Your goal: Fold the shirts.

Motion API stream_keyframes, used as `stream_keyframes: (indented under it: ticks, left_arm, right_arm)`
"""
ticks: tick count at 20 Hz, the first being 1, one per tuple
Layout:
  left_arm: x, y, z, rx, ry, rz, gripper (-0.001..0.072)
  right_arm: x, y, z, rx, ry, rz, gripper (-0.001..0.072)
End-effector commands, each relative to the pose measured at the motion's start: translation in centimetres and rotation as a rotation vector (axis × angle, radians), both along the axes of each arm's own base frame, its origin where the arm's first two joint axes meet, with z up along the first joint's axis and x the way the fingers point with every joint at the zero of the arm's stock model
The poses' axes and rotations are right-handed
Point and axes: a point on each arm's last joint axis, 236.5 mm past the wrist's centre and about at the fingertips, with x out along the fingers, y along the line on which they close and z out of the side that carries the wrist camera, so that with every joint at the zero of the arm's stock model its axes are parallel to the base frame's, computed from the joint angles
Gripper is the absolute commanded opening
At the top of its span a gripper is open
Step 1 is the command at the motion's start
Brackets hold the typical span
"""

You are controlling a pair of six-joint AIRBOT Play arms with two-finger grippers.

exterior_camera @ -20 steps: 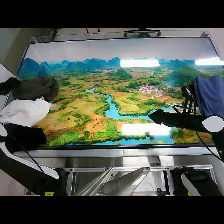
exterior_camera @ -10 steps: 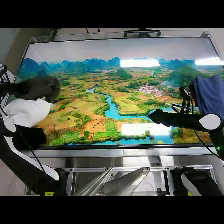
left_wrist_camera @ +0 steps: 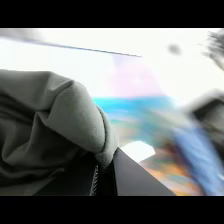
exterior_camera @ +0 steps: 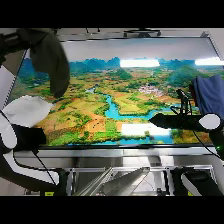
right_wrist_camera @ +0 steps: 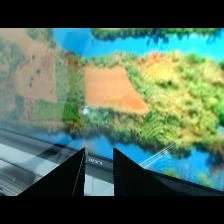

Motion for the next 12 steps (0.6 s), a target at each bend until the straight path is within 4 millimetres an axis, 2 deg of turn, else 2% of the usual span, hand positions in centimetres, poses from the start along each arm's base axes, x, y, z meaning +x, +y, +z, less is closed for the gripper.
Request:
stream_keyframes:
  ticks: [1,3,6,8,9,12]
  left_arm:
    - [-8.8,-10.8,4.4,-0.032,-0.005,-0.264,0.0019]
    - [-11.0,-14.5,2.1,0.043,0.043,-0.304,0.0018]
    - [-12.6,-18.3,-5.1,0.205,0.187,-0.301,0.0018]
    - [-13.1,-19.9,-9.7,0.289,0.252,-0.290,0.0016]
    - [-13.1,-20.4,-11.3,0.308,0.271,-0.280,0.0016]
    - [-13.4,-20.9,-14.8,0.297,0.366,-0.256,0.0015]
  right_arm:
    - [-0.9,0.2,-0.3,-0.017,0.004,0.061,0.0202]
    - [-1.4,0.3,-0.4,-0.018,0.015,0.079,0.0202]
    - [-1.8,0.4,-0.5,-0.023,0.017,0.108,0.0202]
    - [-1.9,0.4,-0.5,-0.025,0.014,0.114,0.0203]
    - [-1.9,0.4,-0.5,-0.030,0.004,0.127,0.0203]
    - [-1.9,0.2,-0.6,-0.040,0.000,0.131,0.0210]
